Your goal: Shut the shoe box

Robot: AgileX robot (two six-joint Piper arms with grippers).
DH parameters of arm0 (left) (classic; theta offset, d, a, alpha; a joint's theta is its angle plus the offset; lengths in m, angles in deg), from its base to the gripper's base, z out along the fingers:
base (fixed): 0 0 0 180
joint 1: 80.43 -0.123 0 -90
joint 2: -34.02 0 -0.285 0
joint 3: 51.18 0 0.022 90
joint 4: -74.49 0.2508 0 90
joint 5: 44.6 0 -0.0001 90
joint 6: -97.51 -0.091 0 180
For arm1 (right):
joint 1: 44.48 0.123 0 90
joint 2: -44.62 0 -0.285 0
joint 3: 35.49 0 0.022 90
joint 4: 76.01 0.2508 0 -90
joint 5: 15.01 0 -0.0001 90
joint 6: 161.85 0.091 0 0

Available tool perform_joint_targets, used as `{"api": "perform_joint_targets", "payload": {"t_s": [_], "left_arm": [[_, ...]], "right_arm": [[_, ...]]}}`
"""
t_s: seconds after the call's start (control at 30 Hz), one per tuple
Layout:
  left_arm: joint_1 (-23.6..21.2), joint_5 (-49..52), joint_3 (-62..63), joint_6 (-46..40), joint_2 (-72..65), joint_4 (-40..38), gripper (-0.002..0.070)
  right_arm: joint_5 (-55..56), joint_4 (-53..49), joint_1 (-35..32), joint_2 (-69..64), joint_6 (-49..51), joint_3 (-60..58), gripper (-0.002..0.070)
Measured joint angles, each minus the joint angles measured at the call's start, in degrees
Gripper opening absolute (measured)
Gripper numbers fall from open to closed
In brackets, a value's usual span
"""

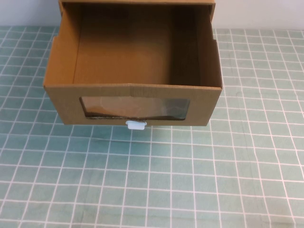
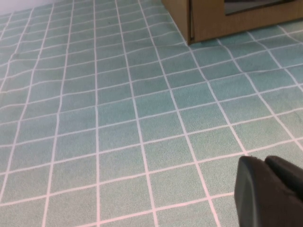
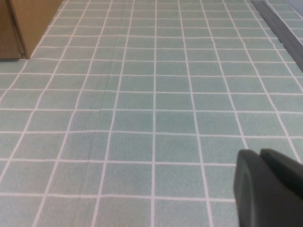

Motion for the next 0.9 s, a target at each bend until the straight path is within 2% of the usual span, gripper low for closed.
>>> {"api": "perform_joint_targets", "payload": {"t_s": [0.2, 0.37, 0.47, 0.73, 0.9], "left_arm": [[0.00, -0.40, 0.00, 0.00, 0.00, 0.00, -0.0005], [0.00, -4.73, 0.00, 0.00, 0.00, 0.00, -0.0005], [0.00, -10.43, 0.00, 0.00, 0.00, -0.42, -0.0005], [0.00, -31.19, 0.00, 0.60, 0.00, -1.60, -0.0005], [0.00, -34.80, 0.00, 0.82, 0.00, -1.69, -0.0005]], "right_arm": [[0.00, 0.00, 0.00, 0.00, 0.00, 0.00, -0.0014], [2.24, 0.00, 0.00, 0.00, 0.00, 0.00, -0.0014], [8.01, 0.00, 0.00, 0.00, 0.00, 0.00, -0.0014], [32.75, 0.00, 0.00, 0.00, 0.00, 0.00, -0.0014], [38.14, 0.15, 0.00, 0.00, 0.00, 0.00, -0.0014]]}}
